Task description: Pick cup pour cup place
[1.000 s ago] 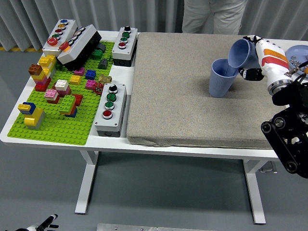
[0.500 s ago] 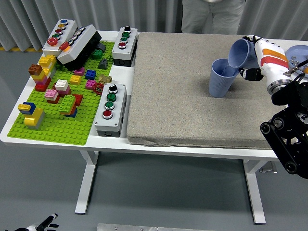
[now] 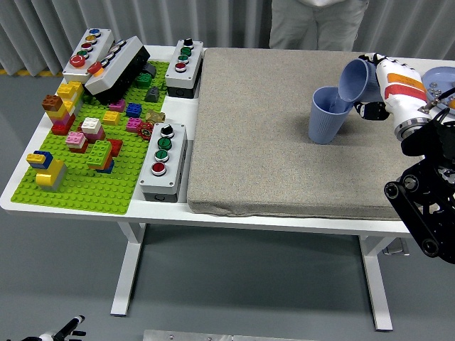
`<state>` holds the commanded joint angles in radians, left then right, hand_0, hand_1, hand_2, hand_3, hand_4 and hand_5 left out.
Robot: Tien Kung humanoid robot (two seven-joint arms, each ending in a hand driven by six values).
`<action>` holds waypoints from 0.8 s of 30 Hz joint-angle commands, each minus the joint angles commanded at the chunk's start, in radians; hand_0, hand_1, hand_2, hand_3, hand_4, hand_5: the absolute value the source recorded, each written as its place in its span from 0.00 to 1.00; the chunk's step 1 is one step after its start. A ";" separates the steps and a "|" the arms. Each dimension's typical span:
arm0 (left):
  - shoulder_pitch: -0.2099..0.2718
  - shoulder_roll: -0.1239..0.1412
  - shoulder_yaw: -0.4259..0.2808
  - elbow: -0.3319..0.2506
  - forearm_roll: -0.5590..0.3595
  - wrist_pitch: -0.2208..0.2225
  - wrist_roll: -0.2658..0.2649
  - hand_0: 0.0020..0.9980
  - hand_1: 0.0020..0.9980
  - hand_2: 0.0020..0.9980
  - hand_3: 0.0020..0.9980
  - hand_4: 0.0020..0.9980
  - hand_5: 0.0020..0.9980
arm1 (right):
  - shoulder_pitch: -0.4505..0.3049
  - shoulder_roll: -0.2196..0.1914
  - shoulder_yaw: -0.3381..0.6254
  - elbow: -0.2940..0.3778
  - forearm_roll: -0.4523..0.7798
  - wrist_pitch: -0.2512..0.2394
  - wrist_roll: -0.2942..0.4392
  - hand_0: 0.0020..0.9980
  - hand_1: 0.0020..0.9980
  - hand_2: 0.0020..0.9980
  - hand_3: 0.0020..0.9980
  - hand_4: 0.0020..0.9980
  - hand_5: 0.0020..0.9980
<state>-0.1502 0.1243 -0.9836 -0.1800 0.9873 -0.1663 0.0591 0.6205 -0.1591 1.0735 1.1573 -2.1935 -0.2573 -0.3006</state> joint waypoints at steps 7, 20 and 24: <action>0.002 0.000 -0.002 0.000 0.000 0.000 0.001 0.85 0.83 0.87 0.78 0.64 0.99 | 0.002 -0.006 -0.007 0.003 -0.003 -0.002 -0.005 0.82 0.69 0.58 0.68 0.76 0.16; 0.005 0.001 -0.001 0.000 0.000 0.002 0.001 0.85 0.83 0.87 0.78 0.64 0.99 | 0.004 -0.010 -0.031 0.006 -0.008 -0.005 -0.016 0.82 0.69 0.58 0.68 0.76 0.15; 0.006 0.002 -0.001 0.000 -0.001 0.002 0.001 0.85 0.83 0.87 0.78 0.64 0.99 | 0.006 -0.012 -0.039 0.007 -0.009 -0.006 -0.017 0.82 0.69 0.58 0.68 0.76 0.15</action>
<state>-0.1439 0.1262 -0.9842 -0.1800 0.9860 -0.1643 0.0600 0.6267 -0.1710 1.0350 1.1646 -2.2023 -0.2630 -0.3176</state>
